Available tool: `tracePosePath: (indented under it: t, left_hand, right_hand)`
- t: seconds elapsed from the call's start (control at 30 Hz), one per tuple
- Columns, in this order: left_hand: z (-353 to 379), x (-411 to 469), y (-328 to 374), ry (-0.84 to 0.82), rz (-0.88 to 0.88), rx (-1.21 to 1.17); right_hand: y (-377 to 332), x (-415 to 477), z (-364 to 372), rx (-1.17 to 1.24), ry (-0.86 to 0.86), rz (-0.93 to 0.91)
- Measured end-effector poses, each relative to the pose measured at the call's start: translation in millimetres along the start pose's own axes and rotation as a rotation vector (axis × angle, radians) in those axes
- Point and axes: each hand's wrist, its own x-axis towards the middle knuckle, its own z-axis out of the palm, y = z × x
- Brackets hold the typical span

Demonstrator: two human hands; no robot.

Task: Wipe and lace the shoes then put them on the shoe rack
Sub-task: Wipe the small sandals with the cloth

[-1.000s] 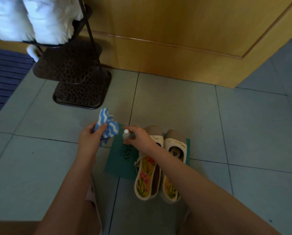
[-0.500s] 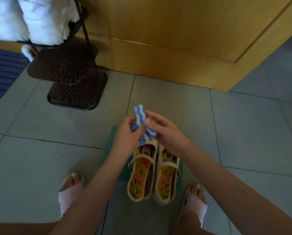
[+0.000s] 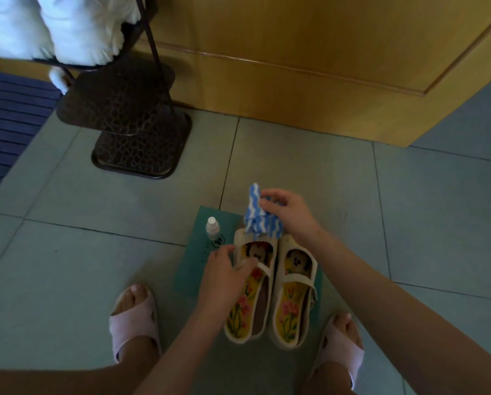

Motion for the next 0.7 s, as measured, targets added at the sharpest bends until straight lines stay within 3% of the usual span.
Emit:
tracePosePath:
  t: [0.1, 0.13, 0.23, 0.33, 0.47, 0.7]
  left_hand:
    - [7, -2, -4, -0.028, -0.032, 0.047]
    - [9, -1, -5, -0.031, -0.036, 0.044]
    - [11, 1, -4, -0.026, -0.046, 0.027]
    - [10, 3, -2, -0.005, -0.042, 0.033]
    - [6, 1, 3, 0.012, -0.014, -0.002]
    - [4, -2, 0, 0.115, 0.038, 0.048]
  right_hand:
    - [13, 7, 17, -0.698, -0.032, -0.128]
    - [16, 7, 17, -0.82, 0.012, -0.208]
    - [19, 3, 16, -0.832, 0.018, -0.441]
    - [24, -2, 21, -0.99, -0.185, -0.378]
    - [32, 1, 28, -0.837, -0.161, -0.341]
    - [42, -6, 18, -0.77, -0.458, -0.456]
